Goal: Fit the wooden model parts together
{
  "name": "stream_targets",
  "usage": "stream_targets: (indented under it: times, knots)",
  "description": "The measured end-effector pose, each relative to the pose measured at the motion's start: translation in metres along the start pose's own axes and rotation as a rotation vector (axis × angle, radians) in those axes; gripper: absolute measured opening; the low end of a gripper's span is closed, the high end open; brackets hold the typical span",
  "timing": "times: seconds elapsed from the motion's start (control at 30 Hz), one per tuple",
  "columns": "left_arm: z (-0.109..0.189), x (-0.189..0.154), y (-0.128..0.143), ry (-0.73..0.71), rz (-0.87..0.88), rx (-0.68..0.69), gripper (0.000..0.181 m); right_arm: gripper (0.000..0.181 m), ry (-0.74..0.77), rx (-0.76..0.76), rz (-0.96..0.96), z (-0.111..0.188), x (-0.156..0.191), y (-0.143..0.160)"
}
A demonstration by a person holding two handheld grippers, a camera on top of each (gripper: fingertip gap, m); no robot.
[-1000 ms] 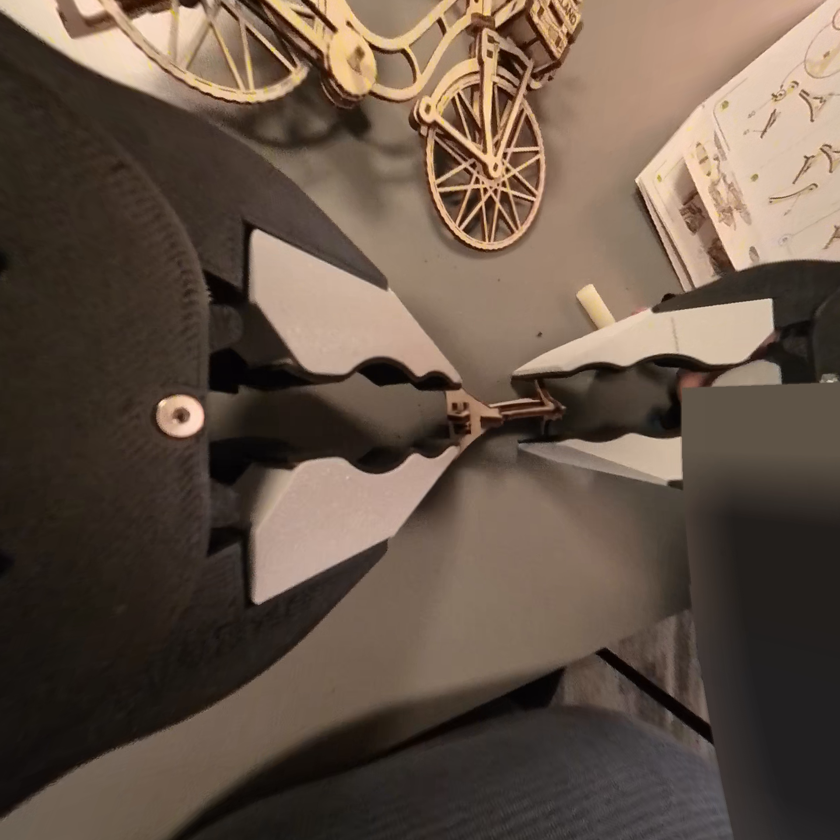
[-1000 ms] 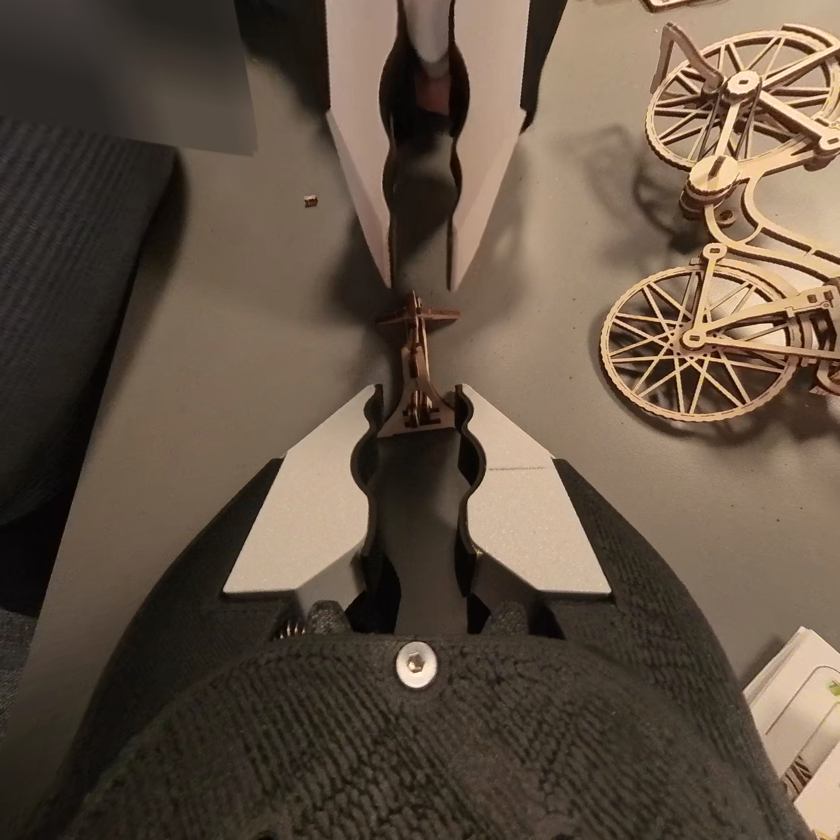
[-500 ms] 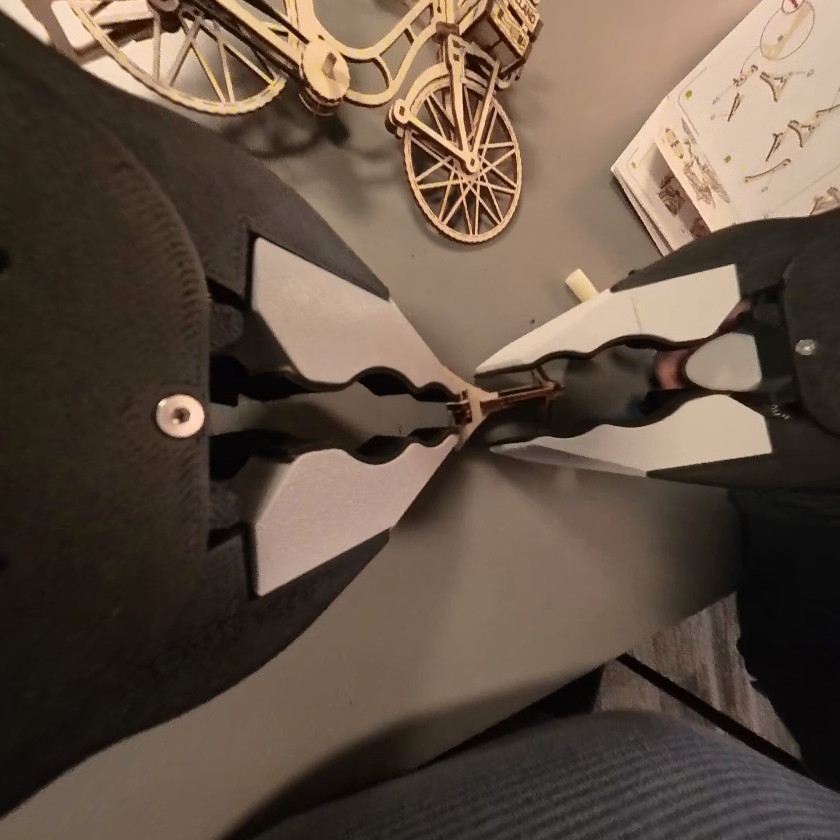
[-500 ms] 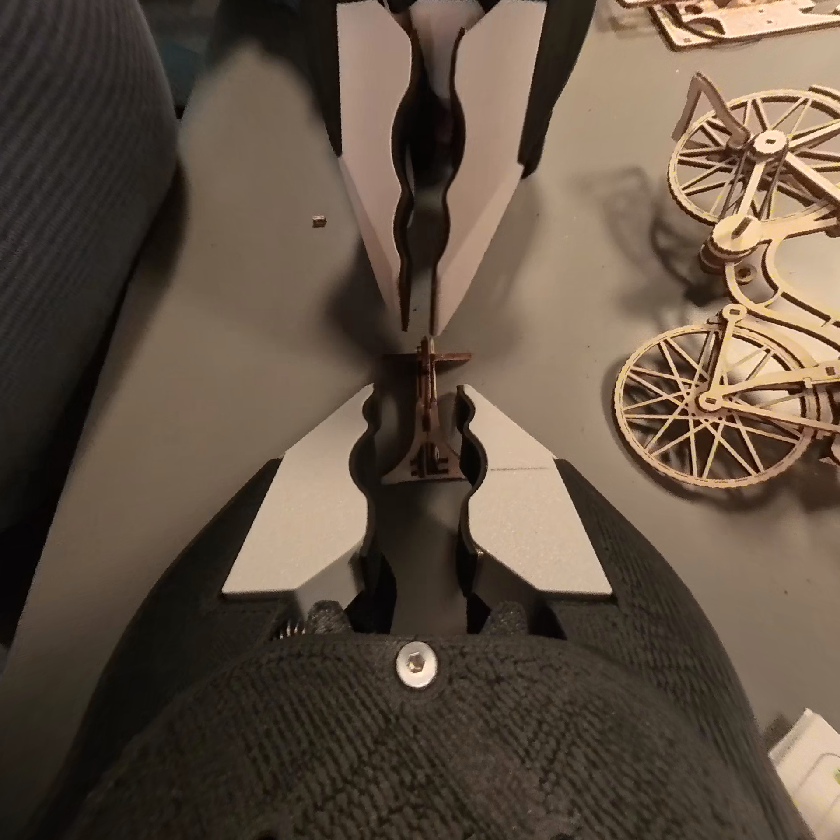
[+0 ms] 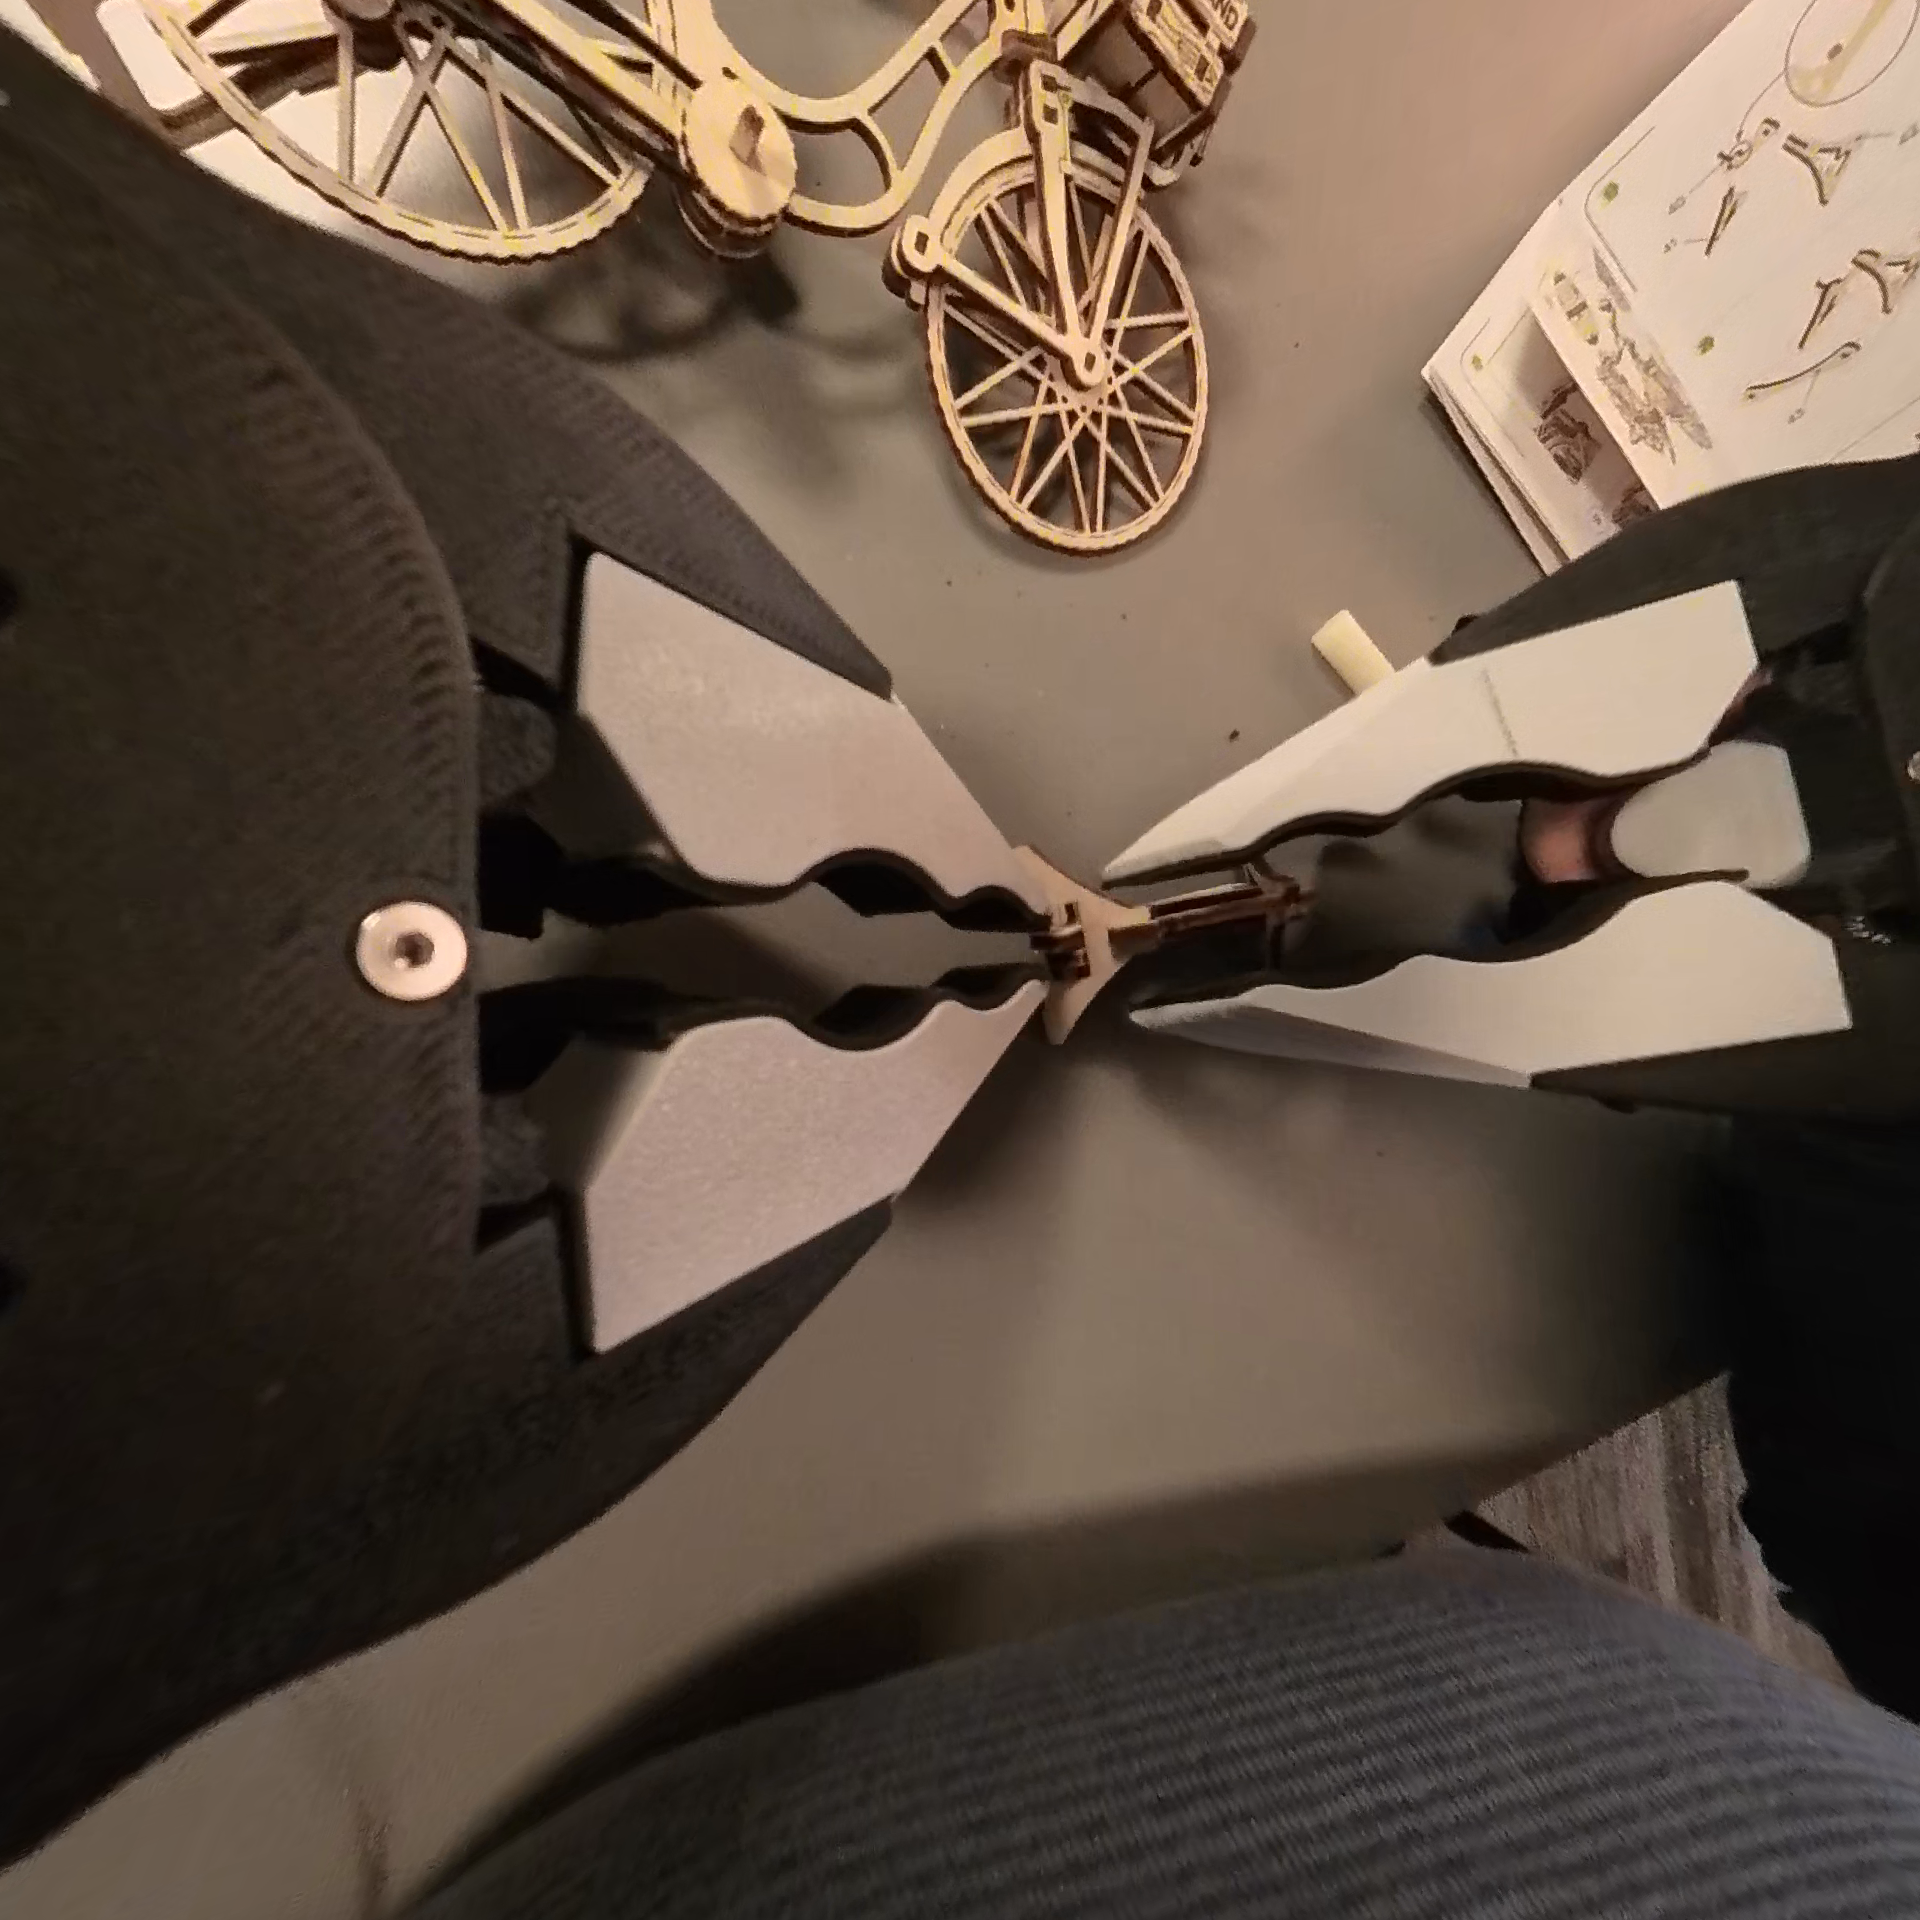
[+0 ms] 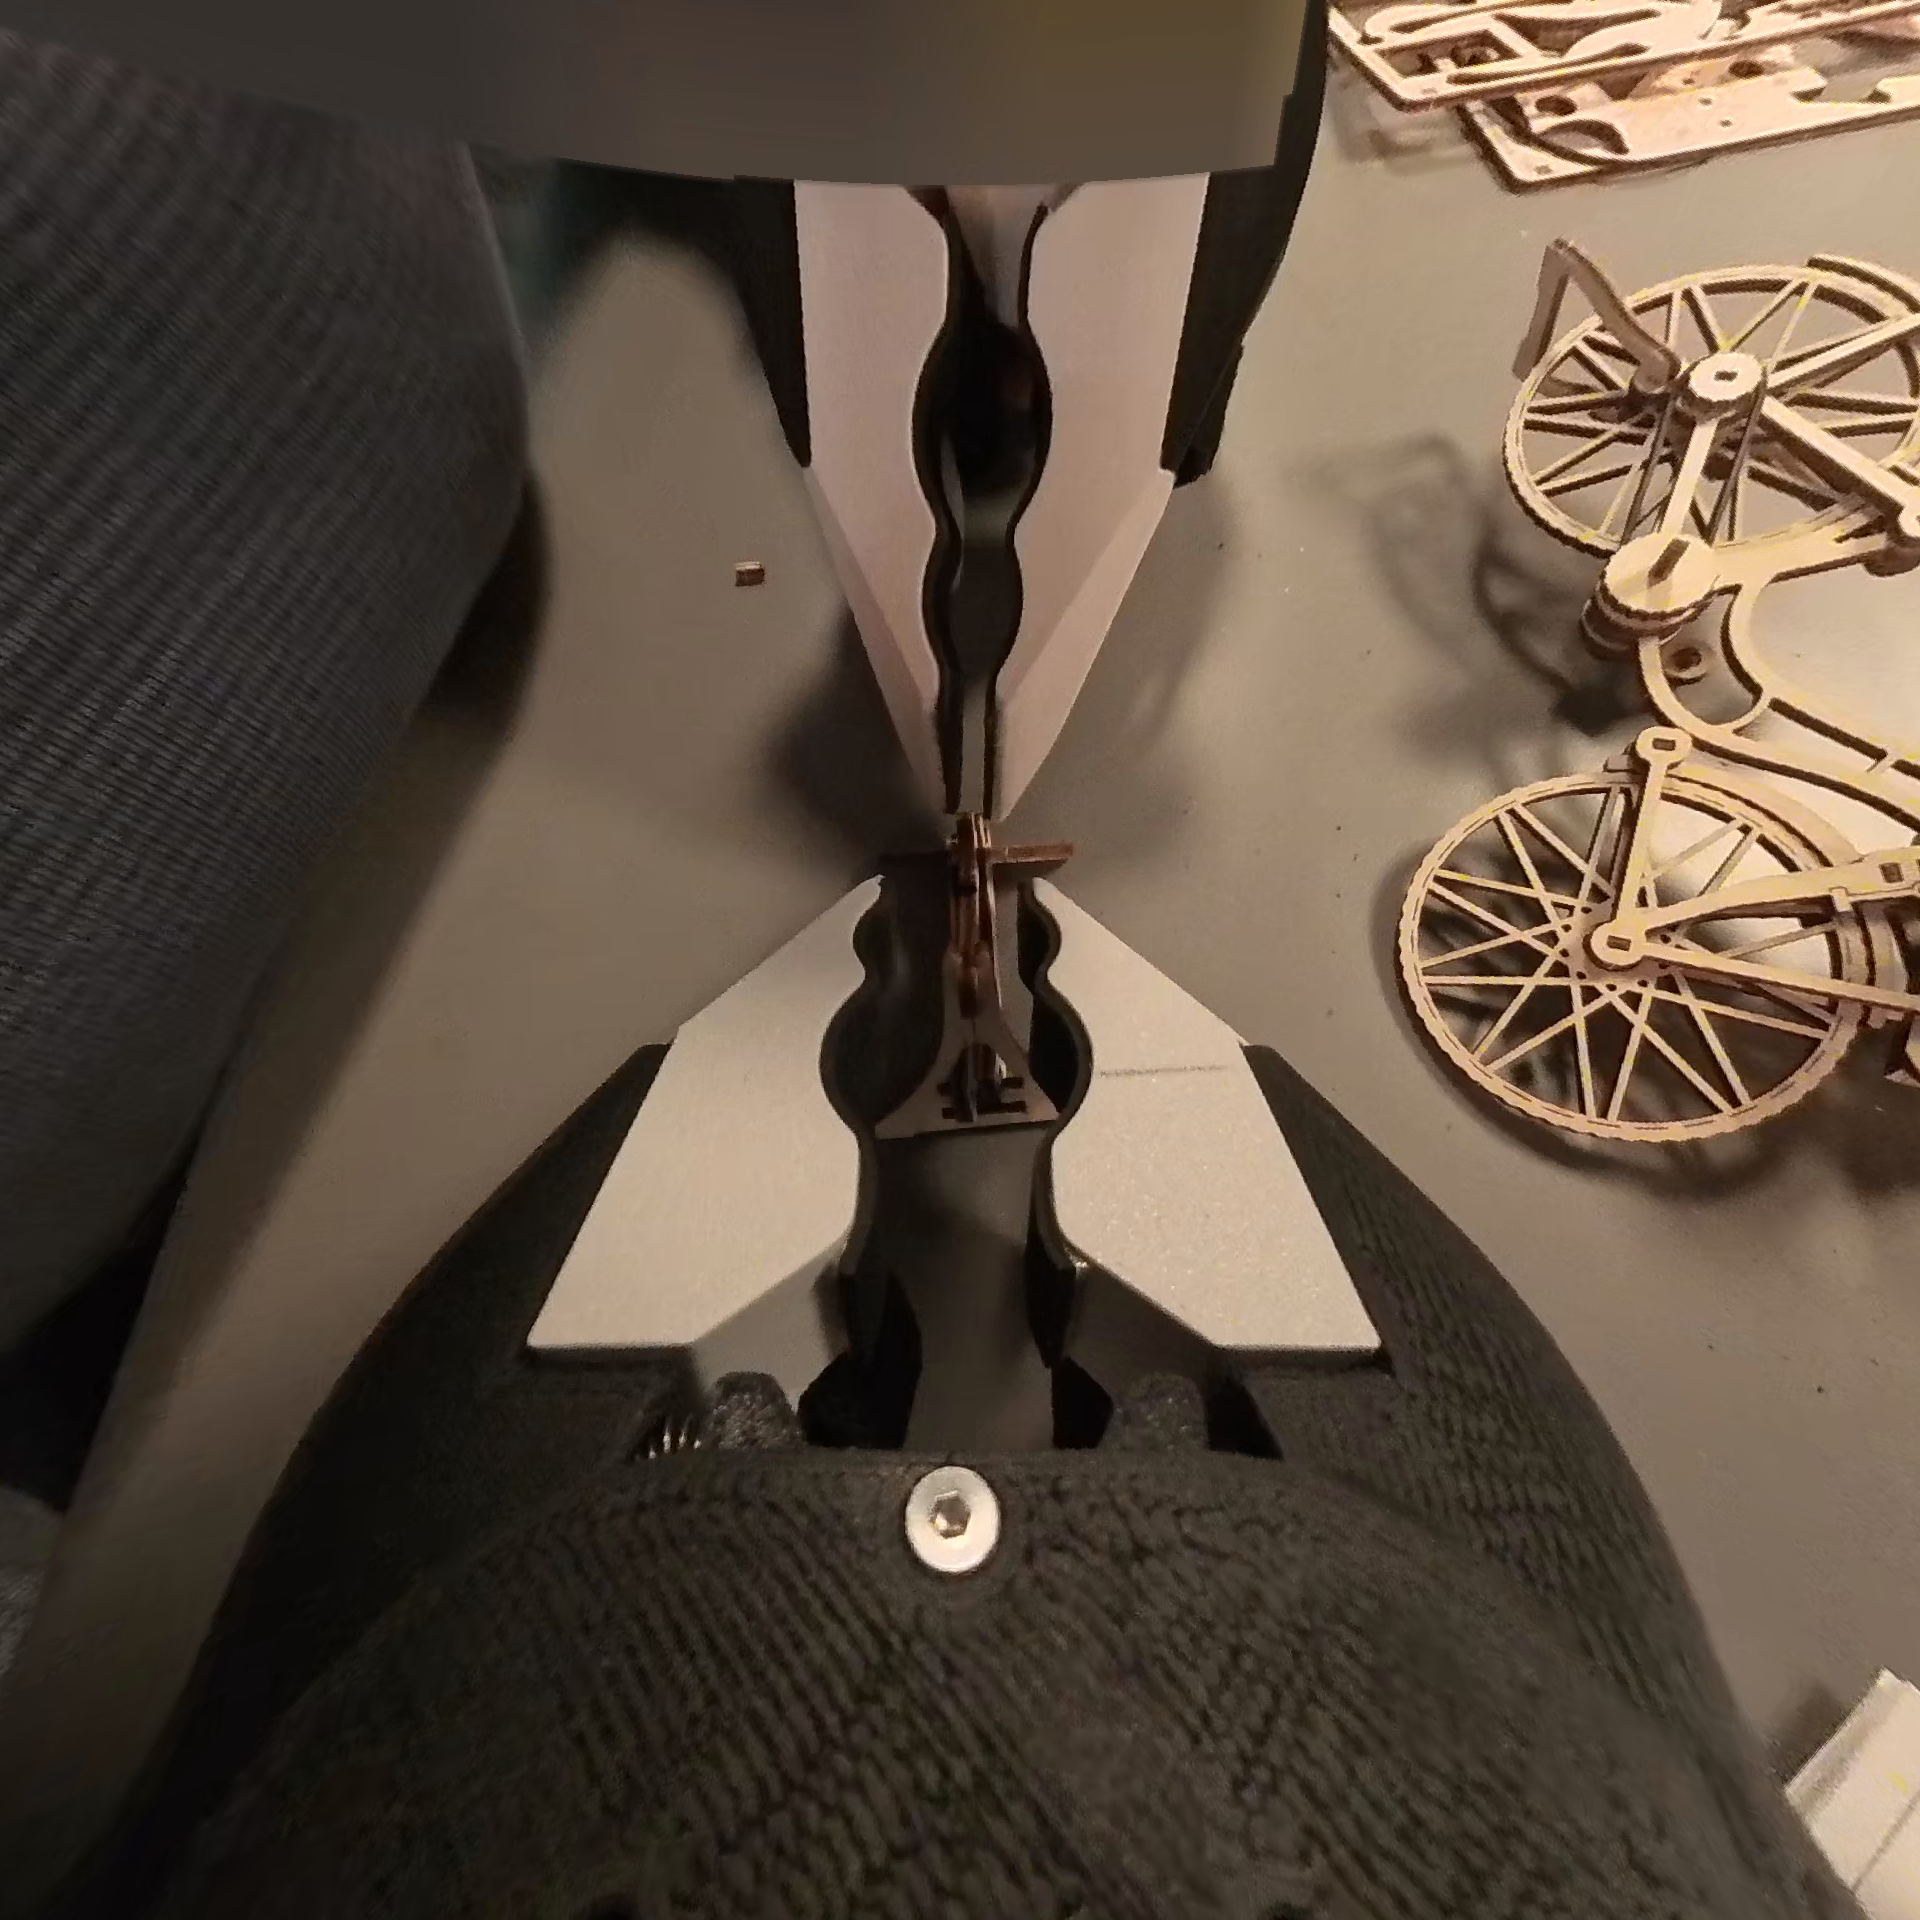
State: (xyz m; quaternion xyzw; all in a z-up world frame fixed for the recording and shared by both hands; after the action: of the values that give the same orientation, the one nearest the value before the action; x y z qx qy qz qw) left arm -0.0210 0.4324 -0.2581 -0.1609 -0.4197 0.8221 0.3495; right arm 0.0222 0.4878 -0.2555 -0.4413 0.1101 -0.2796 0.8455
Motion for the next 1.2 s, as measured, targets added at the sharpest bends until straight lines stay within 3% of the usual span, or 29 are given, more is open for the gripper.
stream_targets:
  times: [0.47, 0.67, 1.2]
  knots:
    - [-0.001, 0.001, 0.0, 0.006, 0.005, 0.007, 0.0, 0.015, -0.004, 0.055, -0.005, -0.004, 0.001, 0.005]
    - [-0.002, 0.0, 0.001, 0.008, -0.002, 0.011, 0.002, 0.022, -0.009, -0.01, -0.019, 0.002, 0.0, 0.001]
    - [-0.002, -0.001, -0.001, 0.014, -0.014, -0.001, 0.001, 0.017, -0.008, -0.057, 0.014, 0.004, 0.003, -0.005]
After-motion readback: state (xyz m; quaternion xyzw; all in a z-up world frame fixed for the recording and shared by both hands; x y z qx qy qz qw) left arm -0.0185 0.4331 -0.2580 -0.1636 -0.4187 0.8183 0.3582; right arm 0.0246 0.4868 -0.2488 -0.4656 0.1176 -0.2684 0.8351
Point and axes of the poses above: each gripper's, where its closed fingertips meet, z back along the fingers, y out of its underside, x = y × z across the jaws, the point moved 4 cm from there along z, back along the fingers, and after that the axes turned 1 degree about z, right-handed, at the moved point
